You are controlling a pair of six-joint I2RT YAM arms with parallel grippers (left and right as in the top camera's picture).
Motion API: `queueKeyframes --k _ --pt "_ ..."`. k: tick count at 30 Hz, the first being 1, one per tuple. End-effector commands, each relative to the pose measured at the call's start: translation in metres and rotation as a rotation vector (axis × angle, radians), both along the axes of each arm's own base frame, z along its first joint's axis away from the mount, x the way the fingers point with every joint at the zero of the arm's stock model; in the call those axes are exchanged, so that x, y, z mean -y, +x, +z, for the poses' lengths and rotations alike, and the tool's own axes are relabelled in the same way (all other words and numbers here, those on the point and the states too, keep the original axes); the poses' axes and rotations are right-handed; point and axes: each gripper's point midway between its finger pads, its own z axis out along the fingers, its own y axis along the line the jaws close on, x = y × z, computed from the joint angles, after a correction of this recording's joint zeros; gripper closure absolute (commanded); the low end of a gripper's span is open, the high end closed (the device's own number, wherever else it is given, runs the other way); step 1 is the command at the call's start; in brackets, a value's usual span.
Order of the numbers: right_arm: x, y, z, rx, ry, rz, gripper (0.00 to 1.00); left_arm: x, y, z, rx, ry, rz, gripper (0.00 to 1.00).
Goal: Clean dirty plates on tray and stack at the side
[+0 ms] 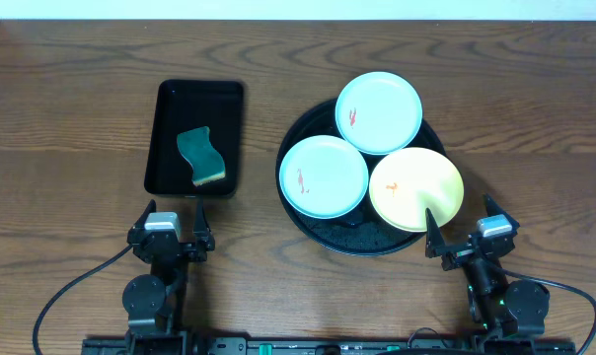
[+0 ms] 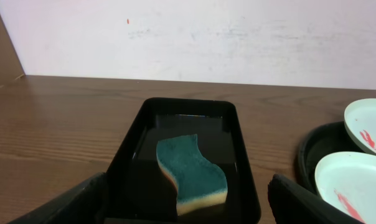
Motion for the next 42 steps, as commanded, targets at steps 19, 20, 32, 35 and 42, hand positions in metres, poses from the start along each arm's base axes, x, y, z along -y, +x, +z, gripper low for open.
queueKeyframes --k 19,20,32,35,42 --pt "-0.0009 -0.0003 -0.0009 0.002 -0.012 0.003 0.01 0.0035 -0.0013 -0.0136 -0.046 0.013 -0.020 0.18" --pt "-0.0009 -0.0003 -0.0009 0.002 -0.012 0.003 0.01 0.0035 -0.0013 -0.0137 -0.047 0.013 -0.020 0.18" --pt "-0.0009 -0.0003 -0.0009 0.002 -0.012 0.003 0.01 0.0035 -0.0013 -0.0136 -0.046 0.013 -0.020 0.18" --pt "-0.0009 -0.0003 -0.0009 0.002 -0.012 0.003 0.01 0.0035 -0.0013 -0.0136 -0.046 0.013 -0.020 0.18" --pt "-0.0009 -0.0003 -0.0009 0.002 -0.012 0.003 0.01 0.0035 -0.0013 -0.0136 -0.046 0.013 -0.020 0.18"
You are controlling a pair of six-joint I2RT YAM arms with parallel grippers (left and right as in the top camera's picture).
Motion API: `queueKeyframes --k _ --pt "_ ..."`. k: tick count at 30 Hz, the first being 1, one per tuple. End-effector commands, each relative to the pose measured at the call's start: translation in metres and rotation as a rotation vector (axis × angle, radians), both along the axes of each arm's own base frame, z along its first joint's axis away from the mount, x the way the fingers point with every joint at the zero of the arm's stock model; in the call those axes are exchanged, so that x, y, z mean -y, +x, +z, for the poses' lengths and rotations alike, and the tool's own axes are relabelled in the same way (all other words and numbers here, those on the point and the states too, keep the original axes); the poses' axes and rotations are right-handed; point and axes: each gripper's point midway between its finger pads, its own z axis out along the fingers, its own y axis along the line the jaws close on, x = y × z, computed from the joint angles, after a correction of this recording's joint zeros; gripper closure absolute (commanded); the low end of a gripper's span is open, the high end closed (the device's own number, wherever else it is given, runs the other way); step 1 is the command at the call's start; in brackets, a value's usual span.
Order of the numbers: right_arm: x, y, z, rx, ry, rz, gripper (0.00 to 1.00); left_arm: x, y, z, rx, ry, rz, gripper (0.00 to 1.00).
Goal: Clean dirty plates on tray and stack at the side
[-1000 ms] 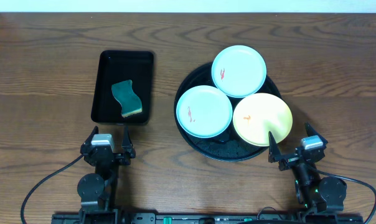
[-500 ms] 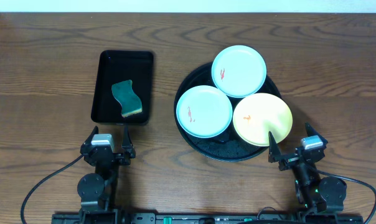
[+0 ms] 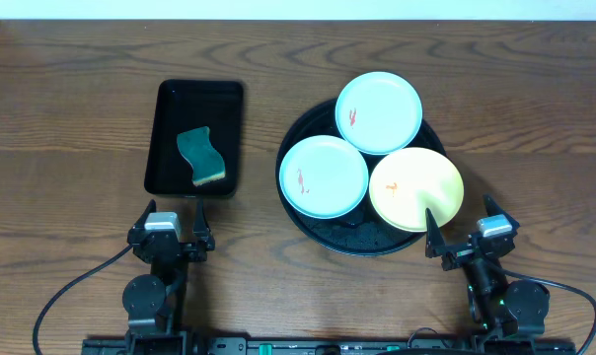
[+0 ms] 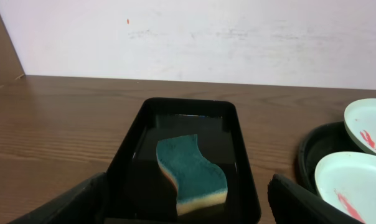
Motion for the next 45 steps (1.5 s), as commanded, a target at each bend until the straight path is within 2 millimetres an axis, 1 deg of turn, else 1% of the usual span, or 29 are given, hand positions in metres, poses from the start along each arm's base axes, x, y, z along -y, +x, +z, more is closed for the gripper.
queueKeyframes --k 1,22,24,26,27,28,31,32,33,36,38,42,45 --pt "-0.001 0.000 -0.001 0.002 -0.012 0.003 0.01 0.003 -0.001 -0.014 -0.046 0.013 -0.020 0.18" --pt "-0.001 0.000 -0.001 0.002 -0.012 0.003 0.01 0.003 -0.001 -0.013 -0.045 0.013 -0.020 0.18" --pt "-0.001 0.000 -0.001 0.002 -0.012 0.003 0.01 0.006 -0.001 -0.013 -0.043 0.007 -0.033 0.18" --pt "-0.001 0.000 -0.001 0.003 -0.012 0.003 0.01 0.019 -0.002 -0.011 -0.040 -0.074 -0.103 0.18" --pt "-0.001 0.000 -0.001 0.002 -0.012 0.003 0.01 0.029 -0.003 -0.009 -0.038 -0.142 -0.154 0.18" --pt "-0.001 0.000 -0.001 0.002 -0.012 0.003 0.01 0.044 -0.006 -0.007 -0.049 -0.233 -0.230 0.18" --pt "-0.001 0.000 -0.001 0.002 -0.012 0.003 0.01 0.089 -0.024 -0.002 -0.140 -0.531 -0.479 0.18" --pt "-0.001 0.000 -0.001 0.003 -0.012 0.003 0.01 0.101 -0.032 -0.001 -0.187 -0.614 -0.547 0.18" --pt "-0.001 0.000 -0.001 0.002 -0.012 0.003 0.01 0.108 -0.037 0.002 -0.216 -0.696 -0.581 0.18" --pt "-0.001 0.000 -0.001 0.002 -0.012 0.003 0.01 0.108 -0.036 0.007 -0.250 -0.842 -0.563 0.18" --pt "-0.001 0.000 -0.001 0.002 -0.012 0.003 0.01 0.107 -0.035 0.013 -0.227 -0.849 -0.566 0.18" --pt "-0.001 0.000 -0.001 0.002 -0.012 0.003 0.01 0.109 -0.038 0.045 -0.094 -0.800 -0.640 0.18" --pt "-0.001 0.000 -0.001 0.002 -0.012 0.003 0.01 0.107 -0.040 0.067 -0.018 -0.774 -0.658 0.18"
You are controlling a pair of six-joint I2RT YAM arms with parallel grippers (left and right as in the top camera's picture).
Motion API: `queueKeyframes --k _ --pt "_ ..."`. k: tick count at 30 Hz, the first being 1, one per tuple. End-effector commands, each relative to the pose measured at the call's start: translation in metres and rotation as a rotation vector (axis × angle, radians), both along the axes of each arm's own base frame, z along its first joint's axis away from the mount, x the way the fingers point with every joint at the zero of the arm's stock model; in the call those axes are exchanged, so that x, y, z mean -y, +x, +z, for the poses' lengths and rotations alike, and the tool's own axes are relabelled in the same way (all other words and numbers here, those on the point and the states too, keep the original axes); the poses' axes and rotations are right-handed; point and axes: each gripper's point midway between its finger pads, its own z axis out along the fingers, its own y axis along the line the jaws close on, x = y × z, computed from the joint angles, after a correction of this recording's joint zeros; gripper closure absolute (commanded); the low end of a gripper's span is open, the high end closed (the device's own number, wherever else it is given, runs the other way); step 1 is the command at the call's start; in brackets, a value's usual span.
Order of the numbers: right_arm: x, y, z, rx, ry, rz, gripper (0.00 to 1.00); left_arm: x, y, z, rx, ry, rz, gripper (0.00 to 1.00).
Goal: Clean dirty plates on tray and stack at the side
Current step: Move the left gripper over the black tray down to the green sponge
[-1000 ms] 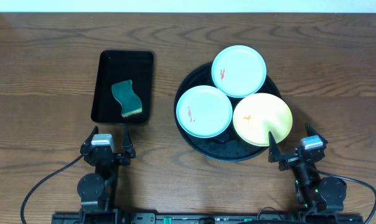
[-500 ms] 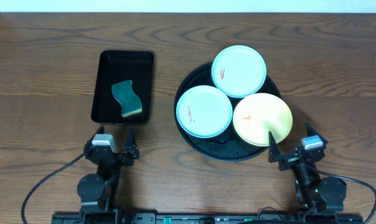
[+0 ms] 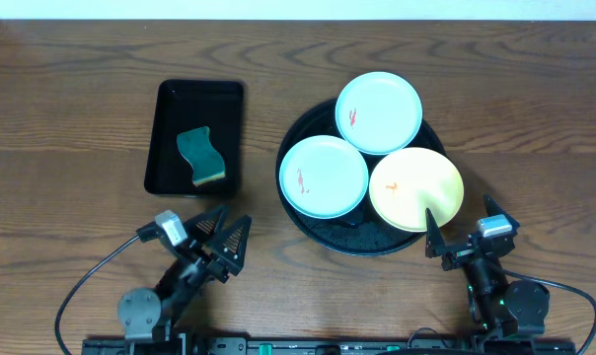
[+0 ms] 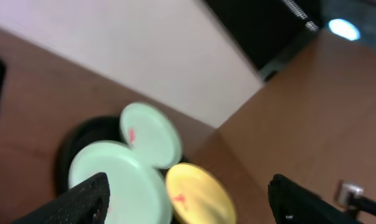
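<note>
Three dirty plates lie on the round black tray (image 3: 323, 237): a pale blue plate (image 3: 378, 111) at the back, another pale blue plate (image 3: 324, 177) at the front left, and a yellow plate (image 3: 416, 188) at the front right, each with a red smear. My left gripper (image 3: 224, 240) stands open near the table's front, turned toward the round tray, nothing between its fingers. In the blurred left wrist view the yellow plate (image 4: 197, 199) and both pale plates (image 4: 116, 183) show ahead. My right gripper (image 3: 461, 229) stands open by the yellow plate's front edge.
A green sponge (image 3: 201, 157) lies in a rectangular black tray (image 3: 160, 148) at the back left. Cables run from both arm bases along the table's front edge. Bare wooden table lies to either side of the round tray.
My left gripper has swung to the right, from facing the sponge tray to facing the round tray of plates; its wrist view is blurred. The right arm and plates have not moved.
At both earlier moments the two grippers rested open at the front, the left one facing the sponge in its black tray. Nothing moved between them. Now the left gripper has turned right toward the plates, still open and holding nothing.
</note>
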Motion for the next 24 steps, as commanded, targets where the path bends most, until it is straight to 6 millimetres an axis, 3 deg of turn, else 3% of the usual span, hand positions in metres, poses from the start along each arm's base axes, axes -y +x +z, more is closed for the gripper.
queueKeyframes --k 1,7,11,16,21,24 --pt "-0.001 0.000 -0.001 0.002 -0.012 0.003 0.01 0.004 -0.007 0.021 0.034 -0.028 -0.031 0.18" --pt "-0.001 0.000 -0.001 0.002 -0.012 0.003 0.01 0.004 -0.013 0.064 0.127 0.110 -0.010 0.18" --pt "-0.001 0.000 -0.001 0.003 -0.012 0.003 0.01 0.004 -0.008 0.075 0.031 0.260 -0.012 0.18" --pt "-0.001 0.000 -0.001 0.002 -0.012 0.003 0.01 -0.008 0.010 0.062 -0.298 0.382 -0.001 0.18" --pt "-0.001 0.000 -0.001 0.002 -0.012 0.003 0.01 -0.045 0.019 0.031 -0.721 0.504 0.125 0.18" --pt "-0.001 0.000 -0.001 0.002 -0.012 0.003 0.01 -0.046 0.028 0.030 -0.811 0.511 0.108 0.18"
